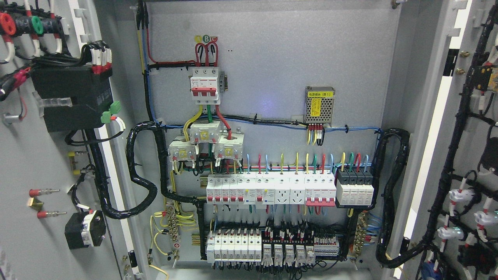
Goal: Open door with both hands
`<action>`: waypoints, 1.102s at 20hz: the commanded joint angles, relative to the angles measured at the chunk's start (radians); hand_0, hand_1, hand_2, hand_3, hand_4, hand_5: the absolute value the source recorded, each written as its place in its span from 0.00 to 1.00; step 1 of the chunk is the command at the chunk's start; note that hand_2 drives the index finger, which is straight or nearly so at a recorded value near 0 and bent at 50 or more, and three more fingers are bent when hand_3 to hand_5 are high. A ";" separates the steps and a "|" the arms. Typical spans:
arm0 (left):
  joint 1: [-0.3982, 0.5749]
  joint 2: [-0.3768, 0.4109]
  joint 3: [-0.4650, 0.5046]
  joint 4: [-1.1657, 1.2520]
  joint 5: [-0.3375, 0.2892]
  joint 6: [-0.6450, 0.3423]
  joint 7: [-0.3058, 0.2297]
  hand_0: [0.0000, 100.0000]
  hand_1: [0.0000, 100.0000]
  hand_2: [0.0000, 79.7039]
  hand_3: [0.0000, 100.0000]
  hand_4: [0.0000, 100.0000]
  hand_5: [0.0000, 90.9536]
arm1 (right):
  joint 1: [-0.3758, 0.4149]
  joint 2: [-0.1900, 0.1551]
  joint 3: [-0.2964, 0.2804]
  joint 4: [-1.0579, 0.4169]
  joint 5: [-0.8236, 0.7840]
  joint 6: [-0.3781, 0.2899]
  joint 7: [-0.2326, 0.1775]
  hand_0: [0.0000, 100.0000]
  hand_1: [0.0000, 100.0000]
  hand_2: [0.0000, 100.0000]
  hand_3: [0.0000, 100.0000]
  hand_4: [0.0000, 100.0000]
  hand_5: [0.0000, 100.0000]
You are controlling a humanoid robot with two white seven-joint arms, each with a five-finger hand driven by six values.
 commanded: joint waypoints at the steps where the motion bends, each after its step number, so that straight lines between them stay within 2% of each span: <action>1: -0.053 -0.045 0.037 -0.032 0.057 -0.537 0.000 0.00 0.00 0.00 0.00 0.00 0.00 | 0.006 -0.015 -0.057 -0.007 -0.012 0.003 0.000 0.38 0.00 0.00 0.00 0.00 0.00; 12: -0.044 -0.027 0.100 -0.072 0.137 -0.633 0.000 0.00 0.00 0.00 0.00 0.00 0.00 | 0.029 -0.013 -0.085 0.001 -0.014 0.025 0.000 0.38 0.00 0.00 0.00 0.00 0.00; 20: -0.035 0.001 0.145 -0.094 0.163 -0.641 0.003 0.00 0.00 0.00 0.00 0.00 0.00 | 0.031 -0.015 -0.108 0.024 -0.015 0.049 0.000 0.38 0.00 0.00 0.00 0.00 0.00; 22: -0.032 0.016 0.158 -0.094 0.192 -0.645 0.003 0.00 0.00 0.00 0.00 0.00 0.00 | 0.031 -0.015 -0.109 0.027 -0.015 0.049 0.000 0.38 0.00 0.00 0.00 0.00 0.00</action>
